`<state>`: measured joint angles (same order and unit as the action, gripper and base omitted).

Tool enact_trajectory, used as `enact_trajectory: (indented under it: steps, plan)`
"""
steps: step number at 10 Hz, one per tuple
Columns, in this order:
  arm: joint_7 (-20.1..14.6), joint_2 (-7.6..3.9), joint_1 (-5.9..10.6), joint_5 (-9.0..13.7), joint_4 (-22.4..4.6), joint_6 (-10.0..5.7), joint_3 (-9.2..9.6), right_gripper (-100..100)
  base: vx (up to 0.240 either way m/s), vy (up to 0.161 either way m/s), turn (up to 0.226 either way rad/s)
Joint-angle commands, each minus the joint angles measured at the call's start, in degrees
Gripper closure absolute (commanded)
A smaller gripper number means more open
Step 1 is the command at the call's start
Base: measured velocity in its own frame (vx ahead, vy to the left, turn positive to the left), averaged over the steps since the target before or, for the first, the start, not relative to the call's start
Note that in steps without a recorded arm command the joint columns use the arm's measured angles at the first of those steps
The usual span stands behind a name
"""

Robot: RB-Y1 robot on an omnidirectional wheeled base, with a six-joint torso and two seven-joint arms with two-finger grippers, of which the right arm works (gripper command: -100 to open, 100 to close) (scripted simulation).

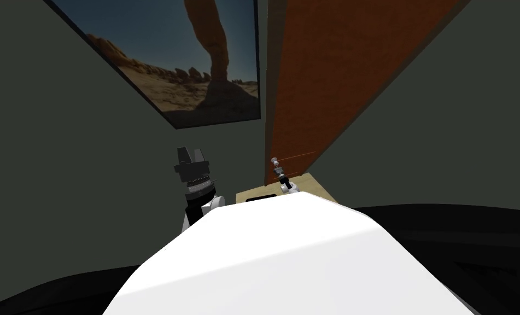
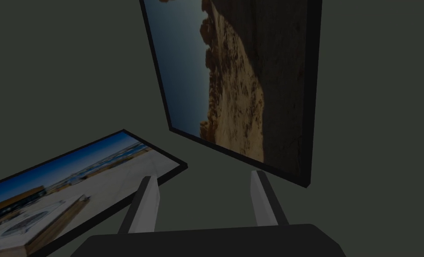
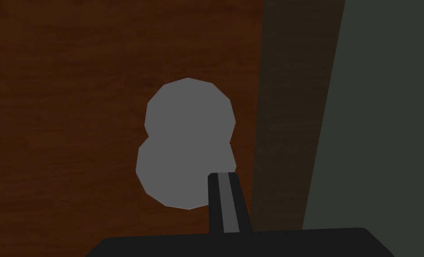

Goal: Pull the door open

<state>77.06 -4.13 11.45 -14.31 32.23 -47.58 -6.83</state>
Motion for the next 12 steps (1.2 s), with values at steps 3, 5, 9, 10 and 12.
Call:
enact_trajectory:
  steps: [3,5,9,10,12]
  plan:
    - [-1.21,-1.68,-0.46,0.35,-0.32,-0.86,-0.28,-100,-0.103,0.074,0.059]
    - [-2.66,-3.63,-1.01,0.76,-0.70,-1.89,-0.63,-100,-0.181,0.053,0.042]
    - [-3.76,-5.64,-1.08,1.45,-2.66,-3.82,-1.43,-100,-0.102,-0.014,0.038]
    - [-3.76,-5.64,-1.08,1.45,-2.66,-3.82,-1.43,-100,0.122,0.044,0.057]
    - [-4.69,-7.29,-1.97,2.10,-3.21,-5.07,-2.27,-100,0.206,0.078,0.130]
